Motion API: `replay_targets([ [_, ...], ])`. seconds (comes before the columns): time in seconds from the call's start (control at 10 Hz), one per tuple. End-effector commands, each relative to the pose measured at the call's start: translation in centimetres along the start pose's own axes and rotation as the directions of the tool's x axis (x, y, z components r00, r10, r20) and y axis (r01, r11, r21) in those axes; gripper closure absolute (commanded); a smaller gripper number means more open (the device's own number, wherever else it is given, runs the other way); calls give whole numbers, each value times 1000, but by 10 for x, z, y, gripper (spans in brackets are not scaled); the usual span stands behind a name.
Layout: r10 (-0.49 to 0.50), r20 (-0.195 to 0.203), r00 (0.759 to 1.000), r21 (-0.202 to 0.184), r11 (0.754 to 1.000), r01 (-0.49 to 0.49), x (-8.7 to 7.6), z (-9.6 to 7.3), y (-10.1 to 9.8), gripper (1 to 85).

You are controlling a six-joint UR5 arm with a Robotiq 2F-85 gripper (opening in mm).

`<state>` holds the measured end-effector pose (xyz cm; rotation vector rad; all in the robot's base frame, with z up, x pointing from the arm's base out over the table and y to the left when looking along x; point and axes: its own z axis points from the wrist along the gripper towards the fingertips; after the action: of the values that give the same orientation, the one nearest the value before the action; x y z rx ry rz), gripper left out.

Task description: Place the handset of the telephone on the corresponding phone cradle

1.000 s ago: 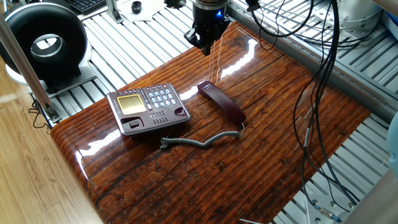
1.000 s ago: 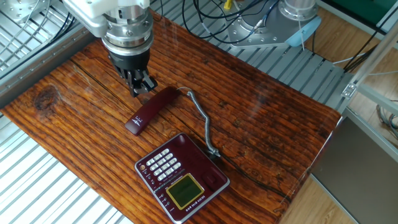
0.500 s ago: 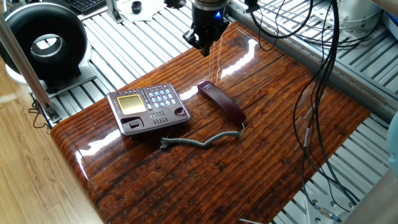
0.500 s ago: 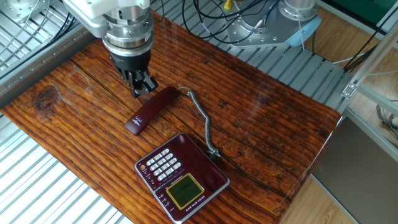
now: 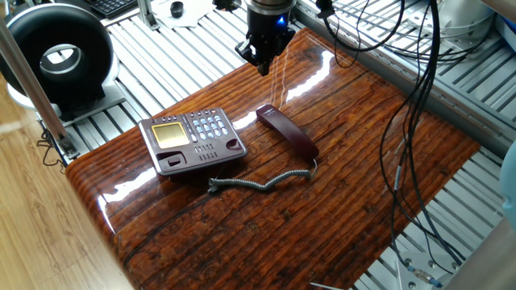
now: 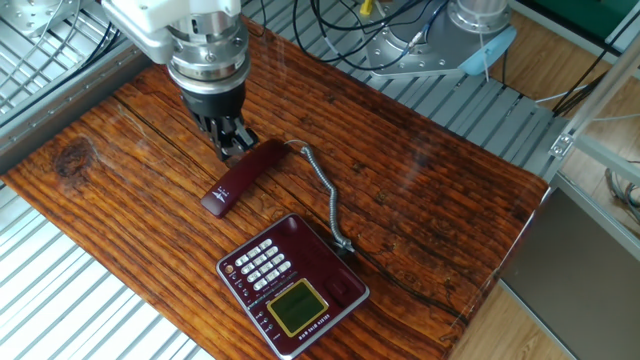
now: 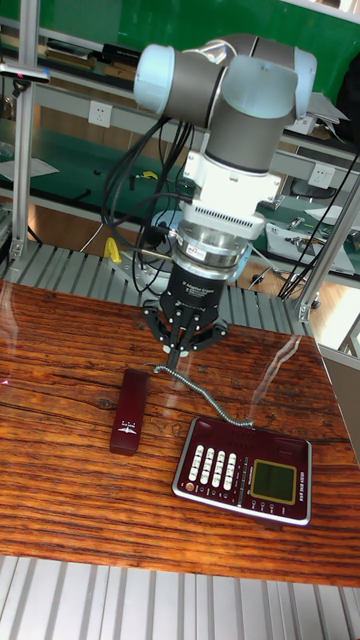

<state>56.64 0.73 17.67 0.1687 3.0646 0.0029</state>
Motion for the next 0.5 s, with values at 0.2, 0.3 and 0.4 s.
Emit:
replay_targets([
  [0.2, 4, -30, 1000, -34, 999, -5, 8, 22, 9, 840],
  [0.3, -2, -34, 999, -36, 999, 1, 10, 24, 8, 840],
  [0.4, -7, -30, 1000, -20, 1000, 7, 9, 24, 3, 840],
])
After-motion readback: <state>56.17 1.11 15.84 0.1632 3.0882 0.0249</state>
